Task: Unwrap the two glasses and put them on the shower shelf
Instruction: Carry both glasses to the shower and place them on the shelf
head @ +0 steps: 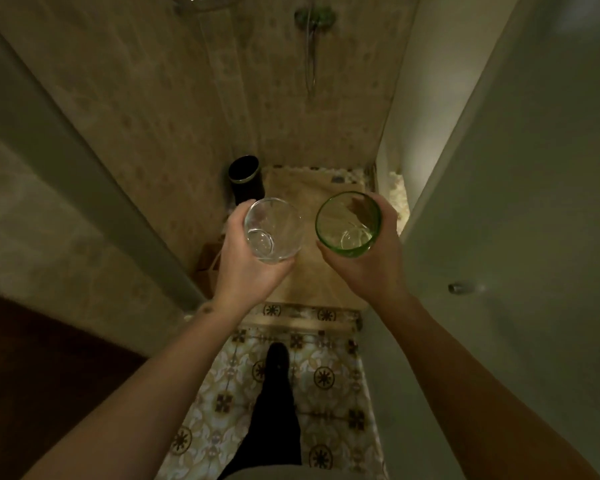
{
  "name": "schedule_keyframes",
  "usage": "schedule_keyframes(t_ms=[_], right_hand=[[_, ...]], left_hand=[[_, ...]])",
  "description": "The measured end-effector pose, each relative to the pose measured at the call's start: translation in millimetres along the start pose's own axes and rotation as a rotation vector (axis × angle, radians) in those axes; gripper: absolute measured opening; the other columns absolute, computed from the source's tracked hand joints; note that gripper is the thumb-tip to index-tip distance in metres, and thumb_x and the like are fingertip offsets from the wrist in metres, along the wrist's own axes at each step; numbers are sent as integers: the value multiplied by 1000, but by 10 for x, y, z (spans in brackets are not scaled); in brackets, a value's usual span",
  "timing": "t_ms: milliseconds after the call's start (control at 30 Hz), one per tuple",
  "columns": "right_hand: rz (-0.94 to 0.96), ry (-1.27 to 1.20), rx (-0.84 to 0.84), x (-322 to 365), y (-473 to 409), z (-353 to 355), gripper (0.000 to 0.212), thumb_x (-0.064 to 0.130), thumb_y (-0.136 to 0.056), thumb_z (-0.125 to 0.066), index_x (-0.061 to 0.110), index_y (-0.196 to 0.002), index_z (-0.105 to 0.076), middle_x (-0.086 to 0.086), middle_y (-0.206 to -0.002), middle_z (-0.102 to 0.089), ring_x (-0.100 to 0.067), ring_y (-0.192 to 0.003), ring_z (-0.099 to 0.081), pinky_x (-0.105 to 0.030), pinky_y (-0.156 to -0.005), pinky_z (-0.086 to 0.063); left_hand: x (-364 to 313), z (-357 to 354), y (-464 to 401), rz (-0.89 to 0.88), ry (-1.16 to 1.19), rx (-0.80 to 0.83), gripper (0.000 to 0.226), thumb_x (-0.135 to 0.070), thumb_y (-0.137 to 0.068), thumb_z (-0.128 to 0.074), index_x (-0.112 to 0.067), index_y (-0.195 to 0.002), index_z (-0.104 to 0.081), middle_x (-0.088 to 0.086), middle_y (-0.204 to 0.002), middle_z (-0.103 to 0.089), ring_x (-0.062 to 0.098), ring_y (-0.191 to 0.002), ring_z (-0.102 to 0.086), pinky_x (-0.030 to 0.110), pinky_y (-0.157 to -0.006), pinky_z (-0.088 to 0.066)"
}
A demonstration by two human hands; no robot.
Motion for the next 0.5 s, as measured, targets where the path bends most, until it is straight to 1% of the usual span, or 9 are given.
schedule_keyframes(t_ms=[100, 133, 200, 233, 300, 333, 367, 433, 500], right_hand=[[48, 12, 6, -239, -561, -156, 95, 41, -66, -93, 52, -138, -32, 22, -134, -52, -6, -126, -57, -17, -101, -47], [57, 22, 8, -311, -769, -242, 95, 41, -66, -93, 52, -138, -31, 27, -133, -51, -6, -125, -57, -15, -101, -46], [45, 38, 9, -443, -1177, -446, 96, 41, -66, -93, 48, -140, -33, 24, -135, -52, -4, -126, -56, -17, -103, -46], [29, 42, 12, -505, -1379, -555, 97, 40, -65, -94, 44, -142, -34, 19, -136, -52, -3, -126, -55, -18, -104, -46], [0, 64, 29, -623, -1805, -779, 99, 37, -65, -95, 30, -144, -37, 5, -138, -53, -5, -127, -54, -23, -106, -47], [-12, 87, 36, -678, -2022, -882, 99, 35, -65, -96, 23, -144, -38, 0, -139, -53, -3, -128, -53, -24, -106, -47], [-15, 113, 38, -724, -2225, -969, 100, 36, -64, -96, 18, -145, -40, -2, -139, -54, 3, -127, -51, -19, -105, -45], [1, 142, 32, -810, -2594, -1121, 100, 41, -64, -95, 17, -145, -41, 2, -137, -55, 10, -124, -50, -7, -100, -41], [-10, 124, 31, -889, -2905, -1267, 98, 43, -64, -94, 20, -144, -41, 4, -137, -56, 2, -124, -54, -15, -102, -45]], left_hand=[[250, -123, -576, 0, 23, -9, 94, -57, -61, -88, -70, -130, -25, -47, -125, -47, -18, -114, -52, -3, -85, -40], [325, -169, -804, -6, 28, -18, 93, -54, -62, -89, -69, -129, -27, -49, -124, -47, -21, -113, -52, -5, -84, -38], [458, -257, -1306, -52, 37, -37, 87, -44, -65, -91, -66, -128, -35, -49, -122, -49, -24, -110, -52, -7, -82, -37], [523, -295, -1571, -72, 41, -38, 81, -43, -67, -90, -63, -128, -40, -45, -122, -52, -22, -109, -54, -4, -83, -40], [727, -367, -2114, -52, 45, -16, 67, -56, -70, -86, -47, -126, -52, -29, -119, -62, -8, -108, -62, 15, -83, -54], [839, -401, -2373, -19, 52, -1, 68, -62, -69, -84, -39, -126, -55, -20, -117, -65, 0, -107, -66, 23, -84, -57], [967, -439, -2587, 11, 64, 9, 72, -61, -68, -84, -33, -127, -55, -13, -116, -67, 5, -106, -67, 28, -85, -58], [1186, -508, -2951, 27, 90, 30, 74, -53, -67, -87, -30, -129, -52, -11, -114, -67, 9, -103, -68, 30, -86, -58], [1315, -551, -3245, 2, 95, 26, 75, -46, -67, -89, -43, -129, -47, -23, -117, -63, 2, -106, -66, 20, -87, -55]])
Point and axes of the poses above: each hand's wrist, its own y-axis away from the middle knuckle, its own z-axis out of the back of the hand, x = y × z, the point moved 1 cm from there along -y, towards the middle knuckle
